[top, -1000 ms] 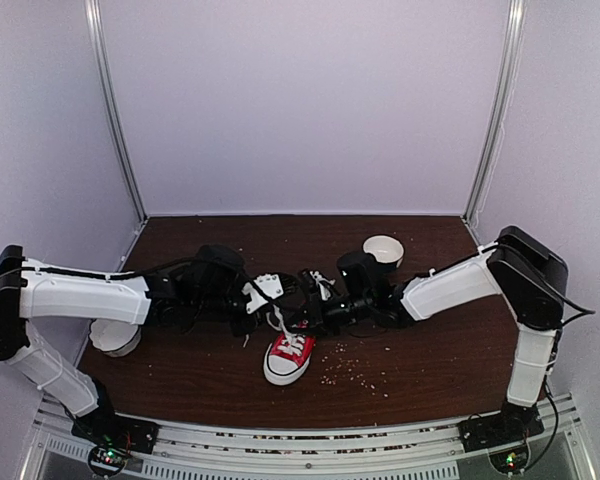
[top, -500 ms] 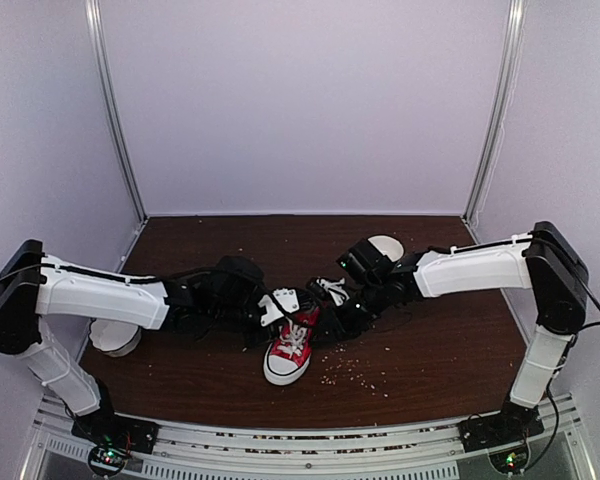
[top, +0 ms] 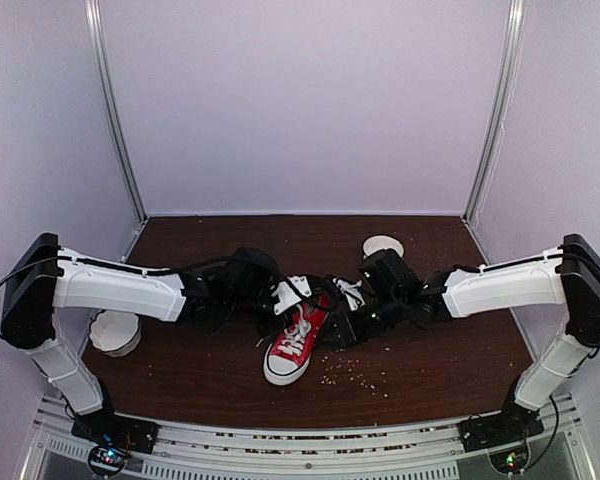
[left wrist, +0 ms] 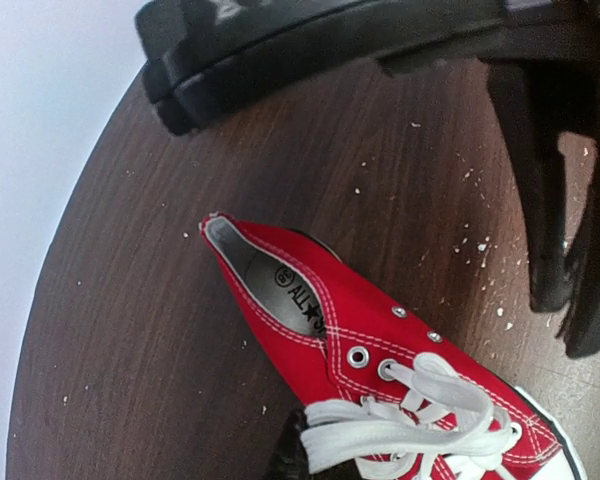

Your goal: Tie the shoes

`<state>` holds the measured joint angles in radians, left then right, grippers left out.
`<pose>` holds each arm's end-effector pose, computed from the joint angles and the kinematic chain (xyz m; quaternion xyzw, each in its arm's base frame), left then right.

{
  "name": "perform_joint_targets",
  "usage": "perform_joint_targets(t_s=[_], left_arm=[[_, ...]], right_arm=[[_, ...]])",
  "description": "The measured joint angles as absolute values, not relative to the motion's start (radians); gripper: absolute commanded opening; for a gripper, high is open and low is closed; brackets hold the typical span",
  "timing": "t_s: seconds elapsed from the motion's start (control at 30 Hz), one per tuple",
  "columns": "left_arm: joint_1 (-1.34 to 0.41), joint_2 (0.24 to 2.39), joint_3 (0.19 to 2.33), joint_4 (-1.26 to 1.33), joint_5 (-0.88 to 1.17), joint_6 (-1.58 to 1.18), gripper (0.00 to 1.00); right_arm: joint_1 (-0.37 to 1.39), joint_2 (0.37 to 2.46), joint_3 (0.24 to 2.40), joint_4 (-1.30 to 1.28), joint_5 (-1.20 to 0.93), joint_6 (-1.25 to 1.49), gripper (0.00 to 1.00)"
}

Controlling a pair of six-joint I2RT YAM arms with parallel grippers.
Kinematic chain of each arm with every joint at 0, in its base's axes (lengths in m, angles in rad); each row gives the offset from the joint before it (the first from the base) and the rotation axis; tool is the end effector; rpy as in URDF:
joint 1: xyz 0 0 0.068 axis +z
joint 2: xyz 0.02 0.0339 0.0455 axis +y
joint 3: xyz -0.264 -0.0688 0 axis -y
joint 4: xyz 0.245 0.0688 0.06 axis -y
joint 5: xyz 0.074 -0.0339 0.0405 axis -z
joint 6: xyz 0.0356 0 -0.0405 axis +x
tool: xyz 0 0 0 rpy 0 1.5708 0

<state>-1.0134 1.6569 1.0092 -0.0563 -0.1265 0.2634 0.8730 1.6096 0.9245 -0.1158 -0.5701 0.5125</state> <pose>0.1930 -0.3011 0.2058 0.5184 0.7432 -0.1001 0.4110 0.1975 0.2654 0.1941 -0.2633 0.8561 0.4307 0.1108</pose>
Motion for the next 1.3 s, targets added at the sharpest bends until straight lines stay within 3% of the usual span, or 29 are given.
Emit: perform_joint_targets(t_s=[0.2,0.43,0.63,0.8,1.3], left_arm=[[-1.010,1.676,1.017,-0.058,-0.111,0.260,0.00],[-0.982,1.707,1.042,-0.080,-0.054,0.260,0.00],[-0.979,1.714,1.060,-0.085,-0.030,0.260,0.00],[-0.979,1.718,1.070,-0.088,-0.018,0.260,0.00],[-0.976,1.727,1.074,-0.099,0.005,0.260,0.00]], right_arm=[[0.919,1.553,0.720,0.226,-0.517,0.574,0.26],[1.055,1.286,0.474,0.468,-0.326,0.169,0.36],[1.242,1.355,0.511,0.505,-0.054,-0.390,0.39],[1.273,1.514,0.590,0.505,0.073,-0.712,0.36],[1.285,1.683,0.801,0.451,0.272,-0.891,0.38]])
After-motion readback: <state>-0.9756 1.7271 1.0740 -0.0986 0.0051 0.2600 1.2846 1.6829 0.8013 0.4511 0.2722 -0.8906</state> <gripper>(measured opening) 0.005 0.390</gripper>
